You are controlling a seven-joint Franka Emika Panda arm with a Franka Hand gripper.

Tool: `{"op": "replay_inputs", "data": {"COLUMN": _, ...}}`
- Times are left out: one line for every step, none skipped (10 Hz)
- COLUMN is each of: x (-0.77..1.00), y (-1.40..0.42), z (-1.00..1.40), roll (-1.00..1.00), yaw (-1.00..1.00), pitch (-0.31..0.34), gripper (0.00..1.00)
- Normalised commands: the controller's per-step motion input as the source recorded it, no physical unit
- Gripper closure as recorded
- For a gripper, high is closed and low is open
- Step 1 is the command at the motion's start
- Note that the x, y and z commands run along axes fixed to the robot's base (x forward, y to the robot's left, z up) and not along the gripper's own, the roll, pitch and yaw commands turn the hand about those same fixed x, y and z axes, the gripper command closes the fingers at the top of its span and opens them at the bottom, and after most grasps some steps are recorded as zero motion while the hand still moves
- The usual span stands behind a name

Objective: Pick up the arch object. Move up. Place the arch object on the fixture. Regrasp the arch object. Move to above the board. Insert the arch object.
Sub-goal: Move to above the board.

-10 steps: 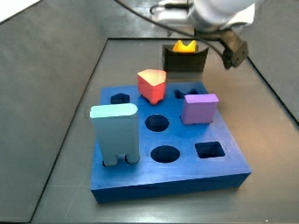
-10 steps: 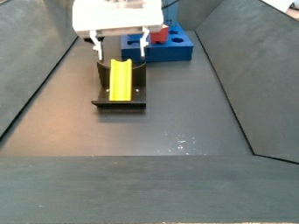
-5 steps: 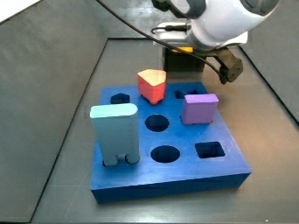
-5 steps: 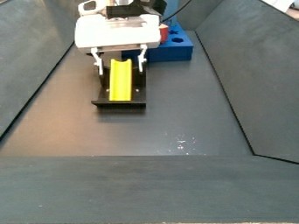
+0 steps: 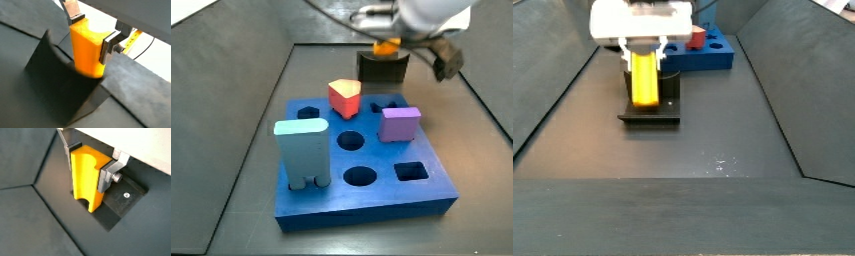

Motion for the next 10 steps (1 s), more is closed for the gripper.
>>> {"op": "replay_inputs", "data": {"x": 0.13, "y": -0.05, "z": 1.00, "roll": -0.06, "yaw": -0.16, "pitch": -0.043, "gripper": 1.00}}
{"op": "replay_inputs", "data": {"x": 0.12, "y": -0.04, "z": 1.00, "roll": -0.05, "yaw": -0.15, "pitch": 0.004, "gripper": 1.00}}
{"op": "replay_inputs", "data": {"x": 0.11, "y": -0.04, "z": 1.00, "roll": -0.04, "yaw": -0.13, "pitch": 0.048, "gripper": 1.00}}
{"op": "replay_inputs", "data": {"x": 0.11, "y": -0.04, "z": 1.00, "roll": -0.03, "yaw": -0.10, "pitch": 0.101, "gripper": 1.00}}
{"op": "replay_inputs", "data": {"x": 0.10, "y": -0.04, "z": 1.00, "roll": -0.03, "yaw": -0.07, "pitch": 0.133, "gripper": 1.00}}
{"op": "replay_inputs", "data": {"x": 0.09, "y": -0.04, "z": 1.00, "roll": -0.04, "yaw": -0.03, "pitch": 0.168, "gripper": 1.00}}
{"op": "replay_inputs", "data": {"x": 0.09, "y": -0.04, "z": 1.00, "roll": -0.04, "yaw": 0.01, "pitch": 0.189, "gripper": 1.00}}
{"op": "replay_inputs", "data": {"x": 0.09, "y": -0.04, "z": 1.00, "roll": -0.04, "yaw": 0.03, "pitch": 0.201, "gripper": 1.00}}
{"op": "replay_inputs", "data": {"x": 0.09, "y": -0.04, "z": 1.00, "roll": -0.04, "yaw": 0.07, "pitch": 0.213, "gripper": 1.00}}
{"op": "replay_inputs", "data": {"x": 0.09, "y": -0.04, "z": 1.00, "roll": -0.04, "yaw": 0.11, "pitch": 0.210, "gripper": 1.00}}
